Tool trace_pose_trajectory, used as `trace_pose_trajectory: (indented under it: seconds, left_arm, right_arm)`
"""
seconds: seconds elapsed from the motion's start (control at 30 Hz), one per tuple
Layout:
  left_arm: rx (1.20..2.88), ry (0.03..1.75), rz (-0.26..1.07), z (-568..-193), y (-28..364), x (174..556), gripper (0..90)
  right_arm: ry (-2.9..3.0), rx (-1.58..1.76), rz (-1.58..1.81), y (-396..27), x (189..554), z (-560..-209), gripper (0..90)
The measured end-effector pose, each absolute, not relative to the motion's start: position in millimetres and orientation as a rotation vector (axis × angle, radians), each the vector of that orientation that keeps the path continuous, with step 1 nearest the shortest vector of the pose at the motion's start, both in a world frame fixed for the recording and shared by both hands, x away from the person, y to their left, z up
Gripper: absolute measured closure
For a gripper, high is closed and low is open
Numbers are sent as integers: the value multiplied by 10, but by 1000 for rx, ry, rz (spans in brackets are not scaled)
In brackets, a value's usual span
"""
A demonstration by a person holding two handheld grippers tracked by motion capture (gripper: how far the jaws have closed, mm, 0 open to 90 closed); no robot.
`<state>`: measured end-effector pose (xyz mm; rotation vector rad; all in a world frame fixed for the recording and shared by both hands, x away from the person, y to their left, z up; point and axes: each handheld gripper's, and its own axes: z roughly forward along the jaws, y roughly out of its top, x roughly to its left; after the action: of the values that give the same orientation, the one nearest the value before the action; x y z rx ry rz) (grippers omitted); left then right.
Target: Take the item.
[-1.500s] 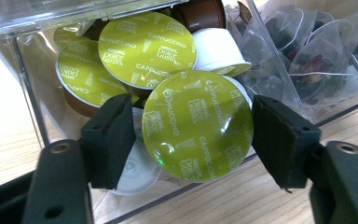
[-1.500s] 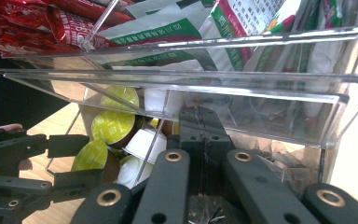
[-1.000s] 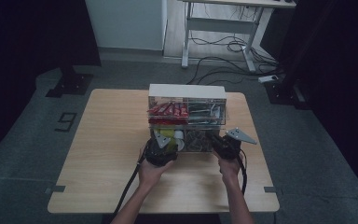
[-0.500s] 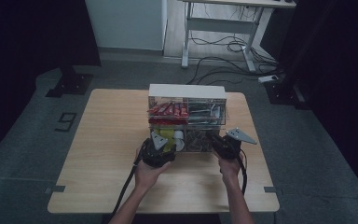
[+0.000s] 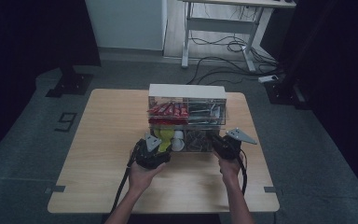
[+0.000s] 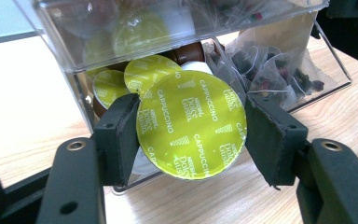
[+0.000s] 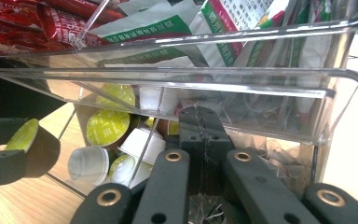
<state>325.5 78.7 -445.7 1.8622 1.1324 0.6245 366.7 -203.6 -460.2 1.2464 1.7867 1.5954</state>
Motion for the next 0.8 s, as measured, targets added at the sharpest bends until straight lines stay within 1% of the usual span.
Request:
trace_pose_trajectory:
  seconds: [0.8]
  left_arm:
    - [1833, 1196, 652, -4485, 1152, 3176, 383]
  right_arm:
    - [1780, 1253, 1590, -2038, 3666, -4610, 886]
